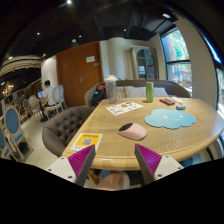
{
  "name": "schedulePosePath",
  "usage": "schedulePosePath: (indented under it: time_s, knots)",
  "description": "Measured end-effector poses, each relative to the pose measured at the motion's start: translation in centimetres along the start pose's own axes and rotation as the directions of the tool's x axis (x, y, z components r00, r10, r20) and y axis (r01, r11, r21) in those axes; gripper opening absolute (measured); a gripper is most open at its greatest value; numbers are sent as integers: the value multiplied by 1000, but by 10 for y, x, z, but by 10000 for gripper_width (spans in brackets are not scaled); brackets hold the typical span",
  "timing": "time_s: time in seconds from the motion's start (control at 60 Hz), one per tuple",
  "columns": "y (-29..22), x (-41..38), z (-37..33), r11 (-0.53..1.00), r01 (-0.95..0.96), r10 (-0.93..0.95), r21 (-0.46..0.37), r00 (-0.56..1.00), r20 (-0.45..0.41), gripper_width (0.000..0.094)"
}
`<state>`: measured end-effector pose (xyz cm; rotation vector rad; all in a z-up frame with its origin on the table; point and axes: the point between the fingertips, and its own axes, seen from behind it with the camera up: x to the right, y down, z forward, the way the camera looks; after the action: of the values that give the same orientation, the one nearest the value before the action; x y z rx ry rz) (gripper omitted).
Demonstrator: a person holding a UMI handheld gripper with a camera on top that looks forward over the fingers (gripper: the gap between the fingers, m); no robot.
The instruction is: Arrange mouse
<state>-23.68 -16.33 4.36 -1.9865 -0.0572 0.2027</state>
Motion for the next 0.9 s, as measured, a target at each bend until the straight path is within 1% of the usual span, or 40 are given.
schedulePosePath:
  time_s: [0.45, 0.617, 0.717, 0.8, 0.9]
  knots:
    - [0, 10, 6, 1000, 9, -9, 27, 1000, -15, 832]
    - [-12, 37, 13, 997, 70, -68, 34, 996, -60, 827]
    - [-14, 64, 28, 995, 103, -101, 17, 990, -96, 826]
    - [-12, 80, 43, 993, 117, -116, 5, 989, -97, 827]
    - [-5, 93, 60, 993, 112, -114, -29, 989, -95, 827]
